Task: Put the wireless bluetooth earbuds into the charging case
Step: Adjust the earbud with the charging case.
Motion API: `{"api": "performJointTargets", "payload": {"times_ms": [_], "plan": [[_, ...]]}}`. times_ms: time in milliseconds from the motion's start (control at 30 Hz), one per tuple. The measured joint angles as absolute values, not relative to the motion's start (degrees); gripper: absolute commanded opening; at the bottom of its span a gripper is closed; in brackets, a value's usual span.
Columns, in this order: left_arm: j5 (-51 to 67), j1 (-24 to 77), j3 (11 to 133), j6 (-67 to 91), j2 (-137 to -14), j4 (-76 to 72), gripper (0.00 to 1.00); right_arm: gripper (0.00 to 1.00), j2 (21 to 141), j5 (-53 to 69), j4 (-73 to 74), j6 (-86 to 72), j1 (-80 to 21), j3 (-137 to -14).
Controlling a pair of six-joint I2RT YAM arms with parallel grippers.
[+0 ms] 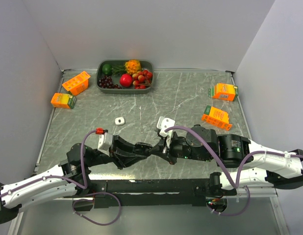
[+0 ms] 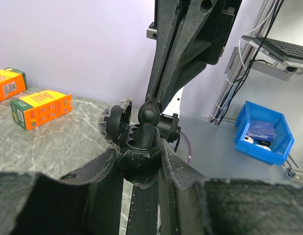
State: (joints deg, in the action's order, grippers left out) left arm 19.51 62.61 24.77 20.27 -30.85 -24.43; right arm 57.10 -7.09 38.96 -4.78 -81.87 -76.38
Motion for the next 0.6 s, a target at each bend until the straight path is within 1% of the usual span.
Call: {"api": "performJointTargets", "payload": {"times_ms": [600], "plan": [[19.8,62.6,24.4,20.9,-29.6,-26.8,0.01,0.00,57.3,-7.2,37.6,-1.8,-82.2,-76.4]]}}
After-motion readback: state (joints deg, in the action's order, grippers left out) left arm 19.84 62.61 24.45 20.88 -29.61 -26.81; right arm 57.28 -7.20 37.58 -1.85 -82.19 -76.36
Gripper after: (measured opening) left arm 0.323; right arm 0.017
